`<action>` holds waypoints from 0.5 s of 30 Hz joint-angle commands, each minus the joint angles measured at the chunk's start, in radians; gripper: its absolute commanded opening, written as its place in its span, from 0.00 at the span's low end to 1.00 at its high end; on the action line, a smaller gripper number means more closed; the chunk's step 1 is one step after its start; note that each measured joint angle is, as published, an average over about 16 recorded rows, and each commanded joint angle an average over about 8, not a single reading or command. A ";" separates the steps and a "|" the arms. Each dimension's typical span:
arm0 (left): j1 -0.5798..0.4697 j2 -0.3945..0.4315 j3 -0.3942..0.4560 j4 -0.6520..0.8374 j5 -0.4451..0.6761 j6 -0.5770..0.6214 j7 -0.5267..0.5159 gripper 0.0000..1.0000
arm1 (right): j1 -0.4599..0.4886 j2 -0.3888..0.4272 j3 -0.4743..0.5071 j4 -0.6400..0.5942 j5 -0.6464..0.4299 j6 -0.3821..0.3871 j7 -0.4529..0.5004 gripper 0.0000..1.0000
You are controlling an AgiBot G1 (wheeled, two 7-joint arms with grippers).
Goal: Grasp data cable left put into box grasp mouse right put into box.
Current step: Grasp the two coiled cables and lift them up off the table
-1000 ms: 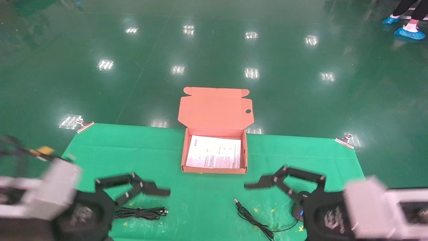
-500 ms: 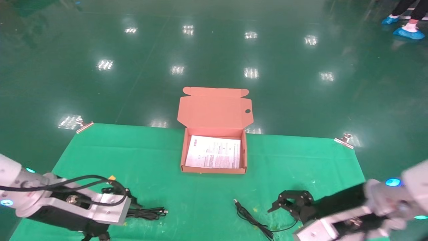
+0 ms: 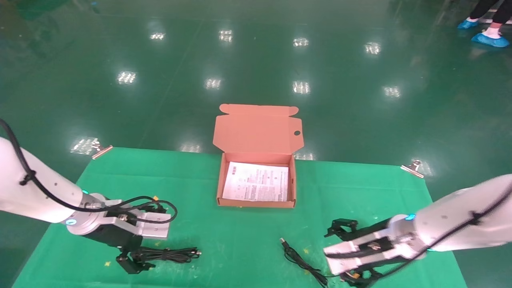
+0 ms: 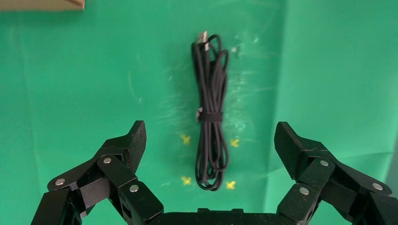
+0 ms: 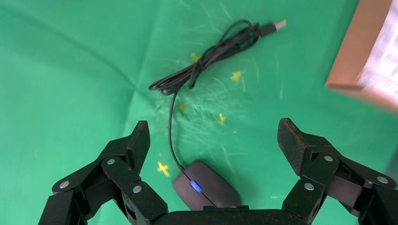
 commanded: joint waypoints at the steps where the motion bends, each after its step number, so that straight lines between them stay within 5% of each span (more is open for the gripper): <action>1: 0.000 0.025 0.010 0.037 0.028 -0.027 -0.006 1.00 | -0.006 -0.029 -0.004 -0.050 -0.024 0.030 0.029 1.00; 15: -0.013 0.168 -0.014 0.484 -0.013 -0.120 0.155 1.00 | -0.004 -0.190 0.011 -0.406 0.004 0.116 0.056 1.00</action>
